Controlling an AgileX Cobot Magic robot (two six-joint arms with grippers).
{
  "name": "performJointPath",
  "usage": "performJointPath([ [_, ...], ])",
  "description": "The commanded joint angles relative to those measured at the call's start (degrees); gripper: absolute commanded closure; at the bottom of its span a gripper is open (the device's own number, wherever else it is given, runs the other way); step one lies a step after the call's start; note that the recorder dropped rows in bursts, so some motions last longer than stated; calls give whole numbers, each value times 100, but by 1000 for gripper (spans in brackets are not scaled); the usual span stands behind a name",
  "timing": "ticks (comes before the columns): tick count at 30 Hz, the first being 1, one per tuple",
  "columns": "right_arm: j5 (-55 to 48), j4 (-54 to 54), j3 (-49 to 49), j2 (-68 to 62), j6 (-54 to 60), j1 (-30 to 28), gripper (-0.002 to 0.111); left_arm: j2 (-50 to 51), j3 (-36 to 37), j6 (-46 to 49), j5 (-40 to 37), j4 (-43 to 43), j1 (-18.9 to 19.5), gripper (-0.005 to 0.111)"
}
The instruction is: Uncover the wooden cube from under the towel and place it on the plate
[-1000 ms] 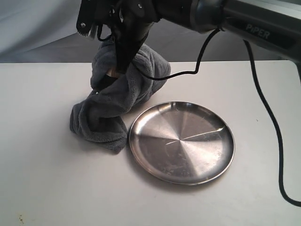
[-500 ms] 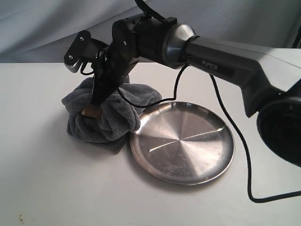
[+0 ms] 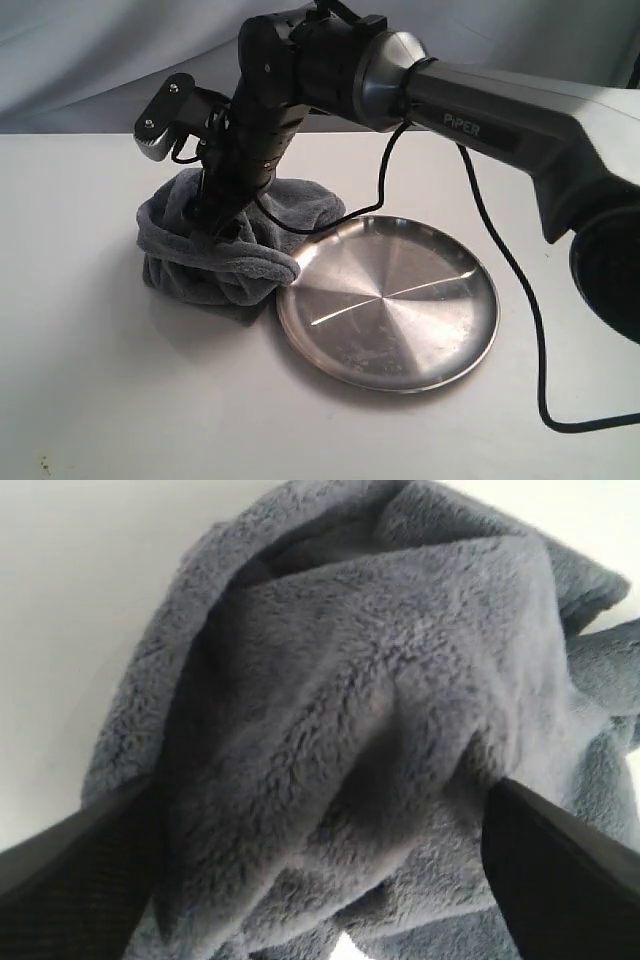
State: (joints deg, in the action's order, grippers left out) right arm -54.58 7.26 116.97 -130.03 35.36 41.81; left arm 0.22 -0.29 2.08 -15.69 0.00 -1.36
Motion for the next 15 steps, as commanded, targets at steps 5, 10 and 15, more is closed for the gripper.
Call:
performJointPath([
  [5,-598,-23,-23,29,-113,0,57,-22,29,-22,41,0,-28,107],
  [10,-399,-22,-23,-169,-86,0,108,-22,29,-8,41,0,-28,107],
  [15,201,-227,-23,588,-77,-62,108,-22,29,-23,41,0,-28,107],
])
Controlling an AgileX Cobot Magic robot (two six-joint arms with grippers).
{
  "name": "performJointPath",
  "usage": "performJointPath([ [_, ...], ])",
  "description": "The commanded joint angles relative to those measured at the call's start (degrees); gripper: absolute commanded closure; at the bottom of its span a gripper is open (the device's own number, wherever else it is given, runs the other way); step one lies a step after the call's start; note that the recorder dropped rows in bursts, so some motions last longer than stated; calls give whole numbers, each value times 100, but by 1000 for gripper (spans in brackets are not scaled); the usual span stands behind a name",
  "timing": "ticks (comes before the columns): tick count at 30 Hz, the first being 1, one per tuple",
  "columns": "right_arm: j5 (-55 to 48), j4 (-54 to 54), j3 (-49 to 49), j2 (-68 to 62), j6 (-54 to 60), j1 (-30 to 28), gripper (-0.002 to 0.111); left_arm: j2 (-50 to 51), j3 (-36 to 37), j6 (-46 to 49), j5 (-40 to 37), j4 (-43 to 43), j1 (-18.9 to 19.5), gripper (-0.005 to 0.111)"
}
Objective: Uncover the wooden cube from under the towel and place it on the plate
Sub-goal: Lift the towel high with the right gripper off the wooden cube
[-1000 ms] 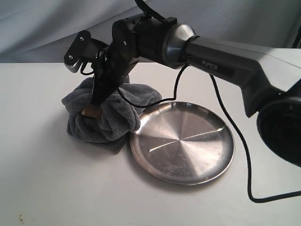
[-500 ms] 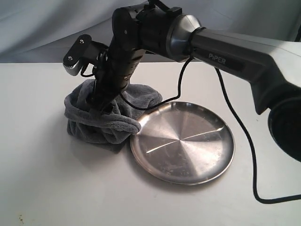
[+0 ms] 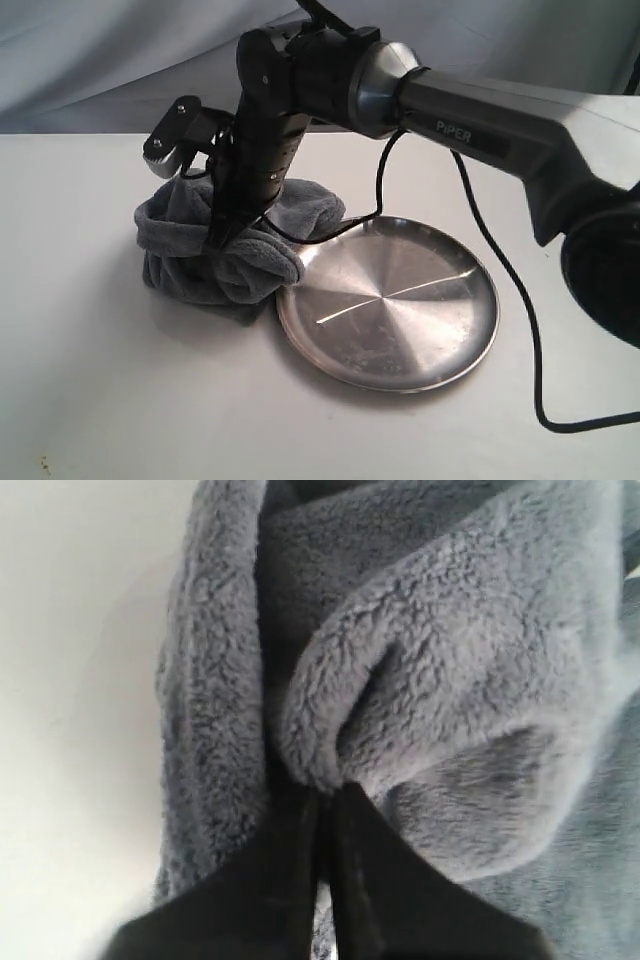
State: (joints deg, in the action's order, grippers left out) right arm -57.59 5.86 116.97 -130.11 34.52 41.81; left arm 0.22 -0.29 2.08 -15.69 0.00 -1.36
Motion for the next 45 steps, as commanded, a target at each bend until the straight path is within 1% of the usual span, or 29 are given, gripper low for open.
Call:
performJointPath([
  [1,647,-96,-23,735,7,-62,108,-22,29,-23,41,0,-28,107],
  [7,1249,-137,-23,1324,80,-62,108,-22,29,-23,41,0,-28,107],
  [21,1424,-163,-23,1767,305,-62,108,-22,29,-9,41,0,-28,107],
  [27,1270,-290,-23,1796,400,-62,108,-22,29,-20,41,0,-28,107],
  [32,1515,-167,-23,2000,400,-62,108,-22,29,-20,41,0,-28,107],
  [37,1487,-178,-23,2038,400,-62,108,-22,29,-9,41,0,-28,107],
  [45,1974,-192,-23,2258,400,-62,108,-22,29,-9,41,0,-28,107],
])
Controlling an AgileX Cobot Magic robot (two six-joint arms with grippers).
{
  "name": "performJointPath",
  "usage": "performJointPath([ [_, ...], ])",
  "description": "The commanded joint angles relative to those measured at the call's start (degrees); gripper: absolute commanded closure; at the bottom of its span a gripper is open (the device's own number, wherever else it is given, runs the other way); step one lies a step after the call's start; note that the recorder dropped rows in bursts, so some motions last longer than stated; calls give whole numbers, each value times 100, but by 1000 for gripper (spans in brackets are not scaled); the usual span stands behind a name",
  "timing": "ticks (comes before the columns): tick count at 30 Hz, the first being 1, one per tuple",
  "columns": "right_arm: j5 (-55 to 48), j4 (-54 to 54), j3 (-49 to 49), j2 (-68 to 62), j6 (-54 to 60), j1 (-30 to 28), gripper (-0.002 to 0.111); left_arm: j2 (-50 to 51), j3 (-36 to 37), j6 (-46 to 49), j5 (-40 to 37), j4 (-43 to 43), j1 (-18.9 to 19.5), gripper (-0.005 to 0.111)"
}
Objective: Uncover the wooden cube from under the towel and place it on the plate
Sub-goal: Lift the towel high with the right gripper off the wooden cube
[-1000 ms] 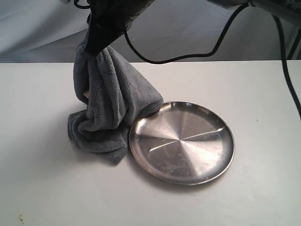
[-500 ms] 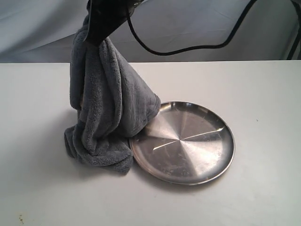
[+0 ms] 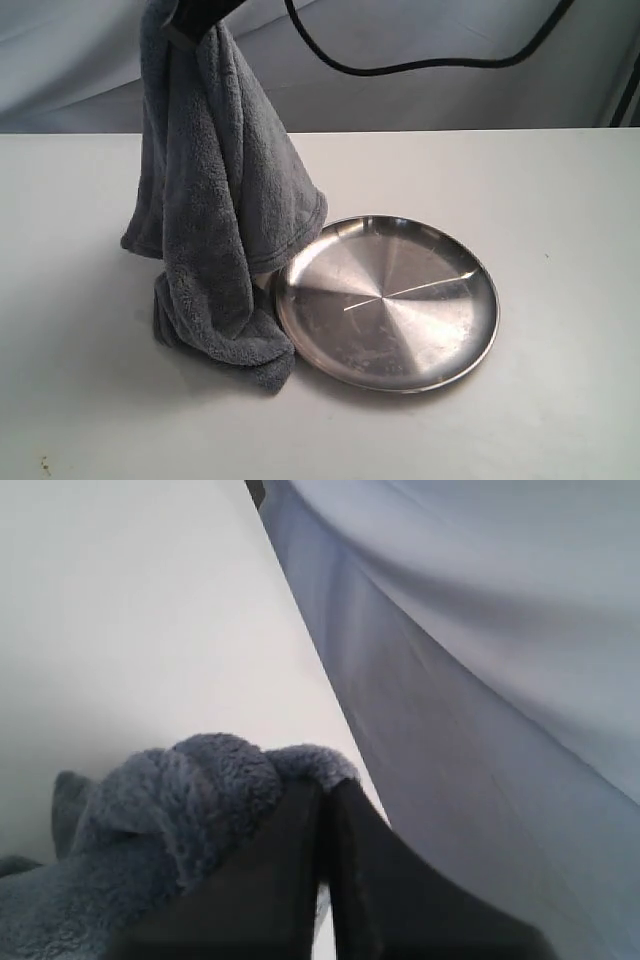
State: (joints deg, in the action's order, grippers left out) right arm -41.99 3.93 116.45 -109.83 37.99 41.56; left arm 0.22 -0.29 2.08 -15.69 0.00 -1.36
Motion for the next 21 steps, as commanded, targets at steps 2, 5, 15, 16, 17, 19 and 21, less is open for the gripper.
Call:
performJointPath([
  [2,542,0,29,323,54,-37,108,-22,29,-9,41,0,-28,107],
  [5,618,0,29,505,54,-37,108,-22,29,-20,41,0,-28,107],
  [15,97,0,29,1050,16,-37,108,-22,29,-20,41,0,-28,107],
  [16,-33,0,29,1104,16,-37,108,-22,29,-8,41,0,-28,107],
  [17,-186,-13,29,1153,16,-37,108,-22,29,-8,41,0,-28,107],
  [19,-473,-30,29,1232,16,-37,108,-22,29,-8,41,0,-28,107],
  [21,-739,88,29,1304,72,-37,108,-22,29,-8,41,0,-28,107],
])
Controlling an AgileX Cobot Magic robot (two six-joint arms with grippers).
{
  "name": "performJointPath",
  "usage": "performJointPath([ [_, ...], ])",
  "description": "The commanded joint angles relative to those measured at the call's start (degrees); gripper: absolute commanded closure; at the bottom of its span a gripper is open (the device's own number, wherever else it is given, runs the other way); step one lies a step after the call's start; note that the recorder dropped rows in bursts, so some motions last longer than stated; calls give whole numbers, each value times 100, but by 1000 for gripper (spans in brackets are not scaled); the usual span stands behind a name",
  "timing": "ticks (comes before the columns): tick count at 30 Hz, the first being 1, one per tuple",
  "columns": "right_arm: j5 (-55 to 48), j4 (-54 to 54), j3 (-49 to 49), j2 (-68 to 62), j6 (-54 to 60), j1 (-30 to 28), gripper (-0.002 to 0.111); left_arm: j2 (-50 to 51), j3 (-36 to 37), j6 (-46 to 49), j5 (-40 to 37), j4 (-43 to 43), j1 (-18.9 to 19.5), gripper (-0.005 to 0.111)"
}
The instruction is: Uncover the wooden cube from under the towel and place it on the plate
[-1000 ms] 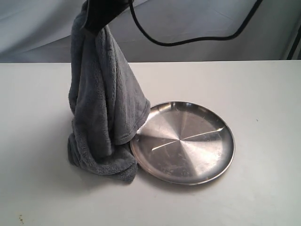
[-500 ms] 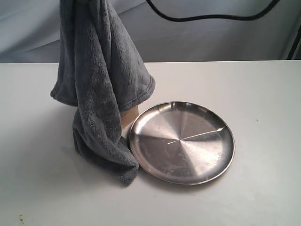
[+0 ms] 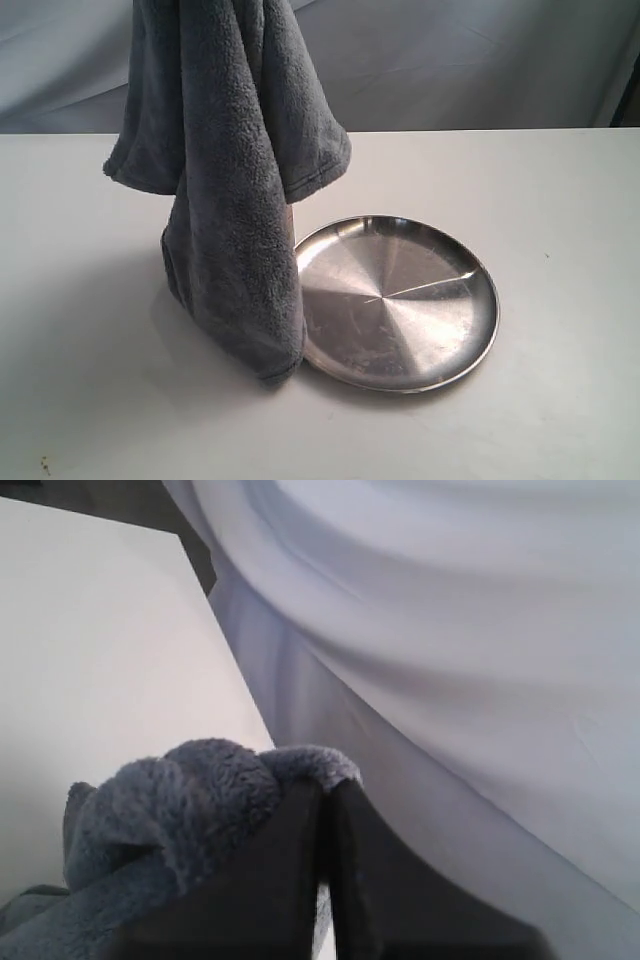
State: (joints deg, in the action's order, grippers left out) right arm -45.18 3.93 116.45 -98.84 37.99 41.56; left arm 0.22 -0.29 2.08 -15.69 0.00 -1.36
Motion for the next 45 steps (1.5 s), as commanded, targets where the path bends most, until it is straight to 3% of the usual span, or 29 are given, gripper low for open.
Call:
performJointPath([
  [1,-543,232,29,247,158,-37,108,-22,29,-8,41,0,-28,107],
  [6,-1505,1505,29,306,848,-37,108,-22,29,-8,41,0,-28,107],
  [10,-1881,1716,-167,292,1004,-37,108,-22,29,-32,41,0,-28,107],
  [16,-1808,1855,-990,292,1237,-23,108,-22,29,-32,41,0,-28,107],
  [22,-1594,3287,-1535,257,2288,4,108,-22,29,-16,41,0,-28,107],
  [30,-1434,3619,-1609,24,2819,134,108,-22,29,-16,41,0,-28,107],
  [35,-789,4817,-1609,-301,3785,162,108,-22,29,-29,41,0,-28,107],
  [39,-810,4679,-1609,-959,3785,251,107,-22,29,-29,41,0,-28,107],
  [41,-893,4628,-1609,-1258,3785,255,95,-22,29,-2,41,0,-28,107],
  [43,-1118,4288,-1609,-1552,3785,312,71,-22,29,-2,41,0,-28,107],
  [45,-1182,4221,-1609,-1806,3785,392,35,-22,29,-2,41,0,-28,107],
])
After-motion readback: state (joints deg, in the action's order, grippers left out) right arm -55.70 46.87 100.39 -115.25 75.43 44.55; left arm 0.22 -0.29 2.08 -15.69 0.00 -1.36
